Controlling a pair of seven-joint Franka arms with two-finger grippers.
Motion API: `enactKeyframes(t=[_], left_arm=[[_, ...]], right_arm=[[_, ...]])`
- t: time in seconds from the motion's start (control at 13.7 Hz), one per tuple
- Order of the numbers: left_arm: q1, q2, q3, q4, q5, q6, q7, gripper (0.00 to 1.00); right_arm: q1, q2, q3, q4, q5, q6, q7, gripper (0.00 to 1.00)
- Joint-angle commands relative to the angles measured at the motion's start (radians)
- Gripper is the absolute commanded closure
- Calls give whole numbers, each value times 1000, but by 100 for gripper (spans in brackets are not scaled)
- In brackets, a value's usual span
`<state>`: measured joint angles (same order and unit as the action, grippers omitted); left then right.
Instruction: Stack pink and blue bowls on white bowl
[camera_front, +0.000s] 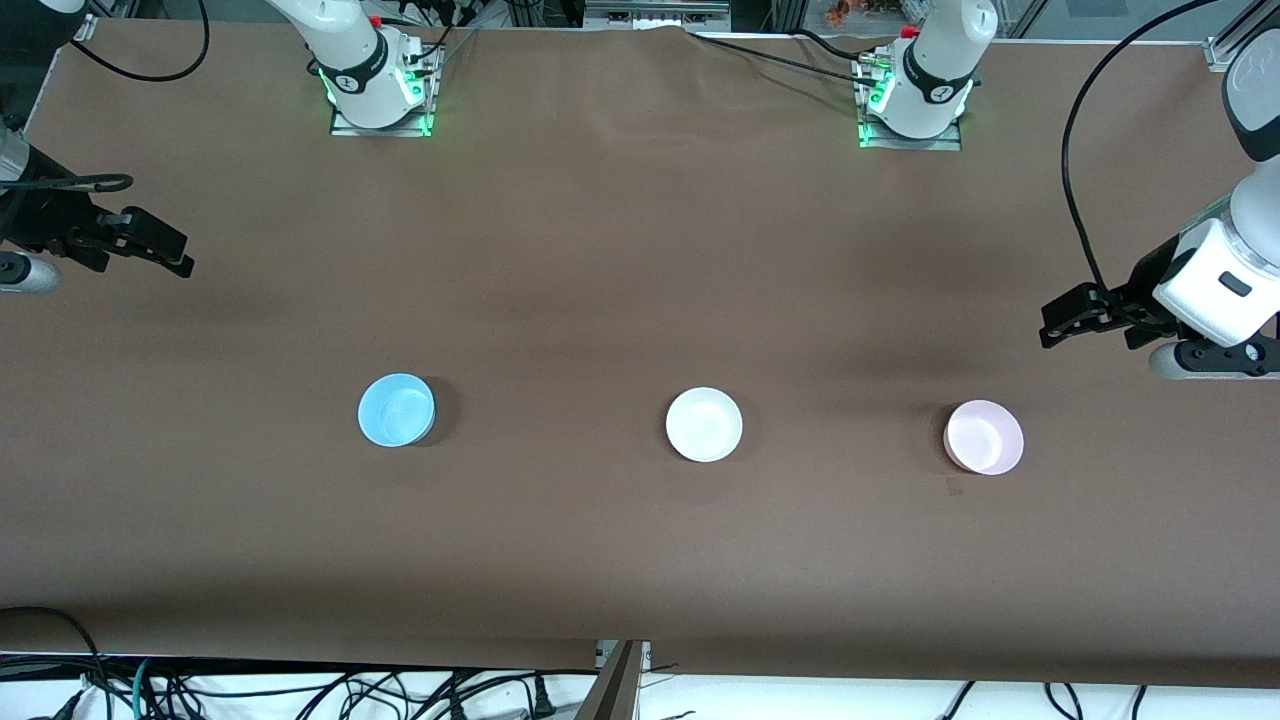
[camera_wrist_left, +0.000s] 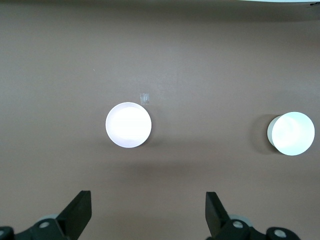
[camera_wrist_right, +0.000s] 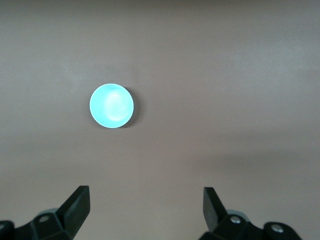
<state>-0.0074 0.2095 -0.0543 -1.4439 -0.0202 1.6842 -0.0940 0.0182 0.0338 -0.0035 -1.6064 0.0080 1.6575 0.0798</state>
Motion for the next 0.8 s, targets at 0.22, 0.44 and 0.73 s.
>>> enactKeyframes(t=[0.22, 0.44, 0.73], left_arm=[[-6, 18, -4, 37, 25, -23, 8, 0], [-34, 18, -12, 37, 97, -23, 2, 0], [-36, 10, -10, 30, 95, -34, 7, 0]], right_arm=[[-1, 6, -3, 5, 15, 56, -6, 0], [-3, 8, -3, 5, 12, 83, -6, 0], [-4, 11, -4, 5, 13, 71, -9, 0]])
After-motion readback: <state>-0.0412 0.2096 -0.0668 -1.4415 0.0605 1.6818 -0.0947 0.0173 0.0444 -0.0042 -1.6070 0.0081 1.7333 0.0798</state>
